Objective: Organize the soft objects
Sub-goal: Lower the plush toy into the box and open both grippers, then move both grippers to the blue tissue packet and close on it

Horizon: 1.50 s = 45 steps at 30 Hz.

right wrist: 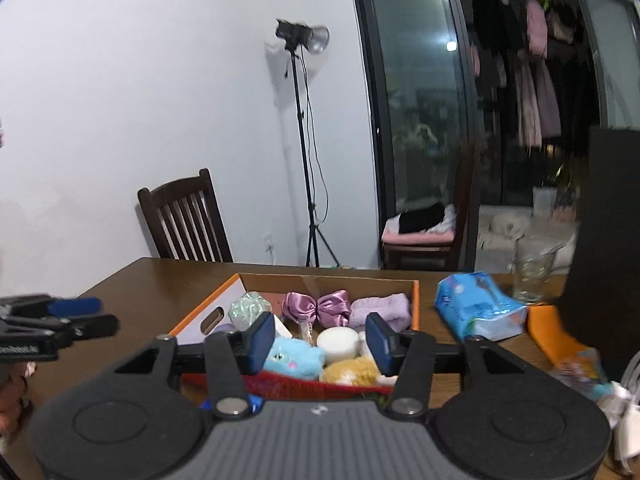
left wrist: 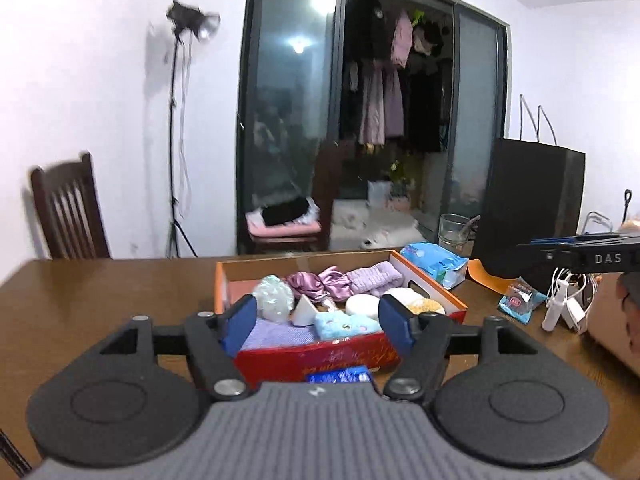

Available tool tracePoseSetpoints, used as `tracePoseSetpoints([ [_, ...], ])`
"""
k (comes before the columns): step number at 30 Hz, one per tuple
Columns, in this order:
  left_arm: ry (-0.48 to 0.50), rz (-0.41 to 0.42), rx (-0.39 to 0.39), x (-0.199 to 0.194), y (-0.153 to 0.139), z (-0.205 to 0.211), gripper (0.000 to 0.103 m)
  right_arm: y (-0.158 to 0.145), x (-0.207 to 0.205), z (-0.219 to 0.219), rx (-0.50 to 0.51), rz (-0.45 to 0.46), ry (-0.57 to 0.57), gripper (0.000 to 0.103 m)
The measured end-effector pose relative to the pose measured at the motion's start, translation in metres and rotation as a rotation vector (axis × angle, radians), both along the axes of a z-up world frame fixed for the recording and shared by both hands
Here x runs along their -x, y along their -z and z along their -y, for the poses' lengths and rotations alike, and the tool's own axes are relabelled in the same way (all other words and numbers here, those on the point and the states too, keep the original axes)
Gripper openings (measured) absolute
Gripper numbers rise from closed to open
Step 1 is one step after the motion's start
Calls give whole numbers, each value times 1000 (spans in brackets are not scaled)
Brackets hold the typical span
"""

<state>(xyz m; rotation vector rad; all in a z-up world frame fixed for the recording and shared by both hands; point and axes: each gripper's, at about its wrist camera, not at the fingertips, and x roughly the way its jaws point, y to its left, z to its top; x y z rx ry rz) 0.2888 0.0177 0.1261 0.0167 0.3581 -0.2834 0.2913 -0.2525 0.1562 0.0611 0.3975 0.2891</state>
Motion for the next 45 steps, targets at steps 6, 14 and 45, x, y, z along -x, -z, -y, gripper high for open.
tracePoseSetpoints([
  [6,-65,55,-5,82,26,3,87,23,83,-7,22,58,-3,65],
  [14,-104,33,-25,163,86,10,103,85,171,-10,-95,-14,-75,77],
  [45,80,-386,256,-119,147,-6,29,155,-89,-85,-218,-280,-75,36],
])
